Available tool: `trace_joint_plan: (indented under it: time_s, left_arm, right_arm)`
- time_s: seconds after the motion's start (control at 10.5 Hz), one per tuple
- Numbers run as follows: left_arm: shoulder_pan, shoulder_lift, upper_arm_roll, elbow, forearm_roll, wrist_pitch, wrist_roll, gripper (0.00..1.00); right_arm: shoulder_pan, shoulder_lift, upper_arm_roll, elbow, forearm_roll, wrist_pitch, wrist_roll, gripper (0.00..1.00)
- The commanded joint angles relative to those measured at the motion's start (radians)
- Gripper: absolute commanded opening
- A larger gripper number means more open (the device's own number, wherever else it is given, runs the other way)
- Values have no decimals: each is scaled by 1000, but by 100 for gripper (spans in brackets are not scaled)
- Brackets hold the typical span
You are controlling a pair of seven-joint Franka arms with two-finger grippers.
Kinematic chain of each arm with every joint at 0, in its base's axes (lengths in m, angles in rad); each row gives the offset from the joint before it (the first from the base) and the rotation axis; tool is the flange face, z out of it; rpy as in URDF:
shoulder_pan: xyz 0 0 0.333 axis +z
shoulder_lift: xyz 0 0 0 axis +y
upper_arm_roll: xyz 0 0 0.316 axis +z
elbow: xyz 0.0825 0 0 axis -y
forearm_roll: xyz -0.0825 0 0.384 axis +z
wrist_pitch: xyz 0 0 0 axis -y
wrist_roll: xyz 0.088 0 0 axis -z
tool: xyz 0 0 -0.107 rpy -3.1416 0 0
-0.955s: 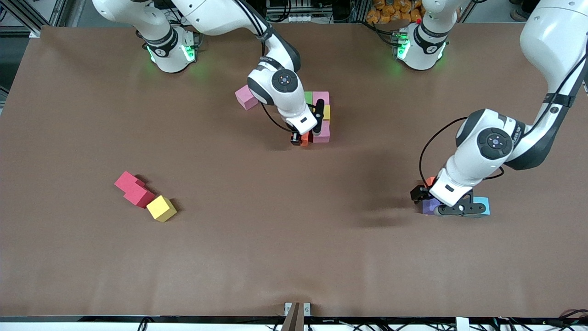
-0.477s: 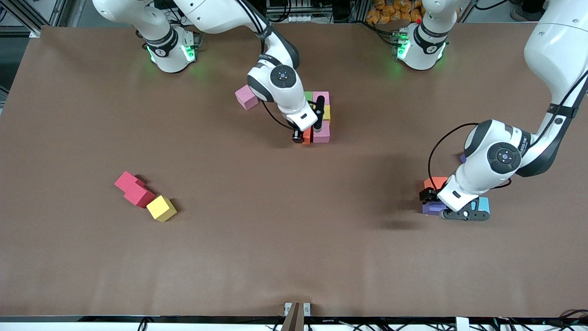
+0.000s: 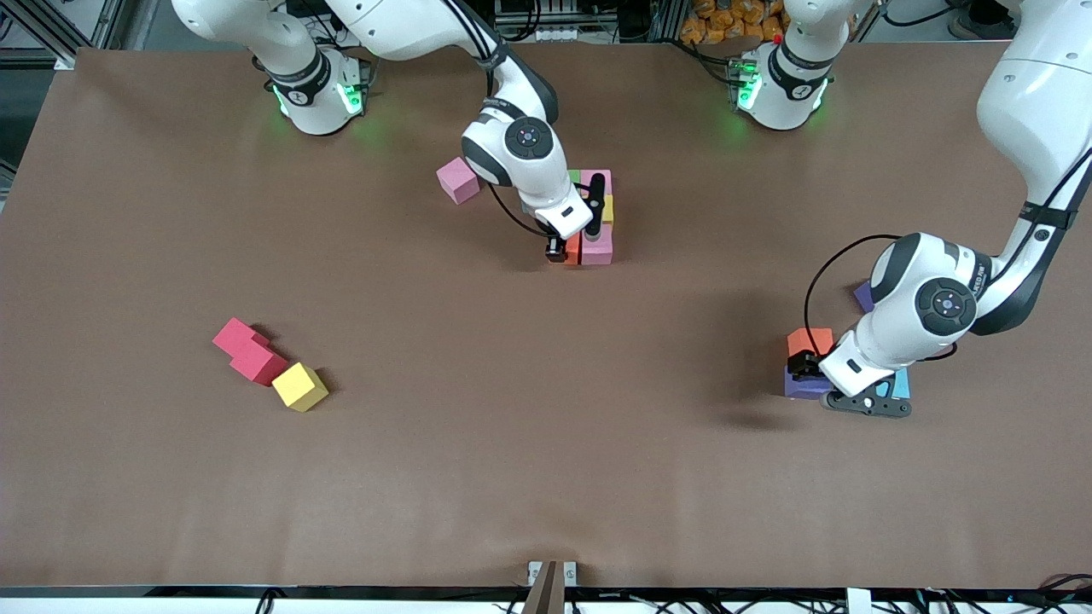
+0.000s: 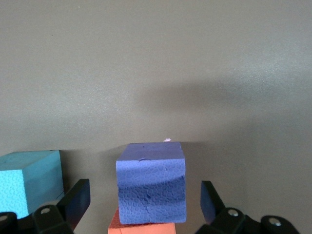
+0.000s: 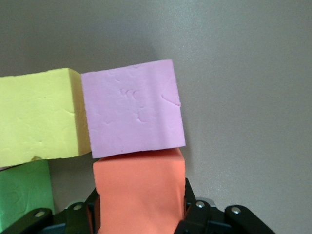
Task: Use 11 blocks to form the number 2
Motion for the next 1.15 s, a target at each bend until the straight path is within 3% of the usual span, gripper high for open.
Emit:
trace_joint_plan:
  time_s: [0.0, 0.57, 0.67, 0.76, 1.05]
  left_arm:
    - [-12, 12, 6, 16, -6, -1, 24, 100]
    - [-36, 32, 49, 18, 0, 0, 45, 100]
    - [-42, 32, 55, 18, 0, 0, 45, 100]
    - [-44, 35, 55, 18, 0, 0, 45, 100]
    - [-43, 49, 55, 18, 2, 0, 45, 100]
  right_arm:
    - [16, -14, -2, -20, 4, 17, 15, 26]
    - [16, -2, -2, -5, 4, 17, 15, 26]
    - [14, 4, -2, 4, 5, 17, 15, 48]
    - [13, 6, -2, 7, 9, 17, 15, 99]
    - [8, 1, -2, 14, 9, 15, 17, 100]
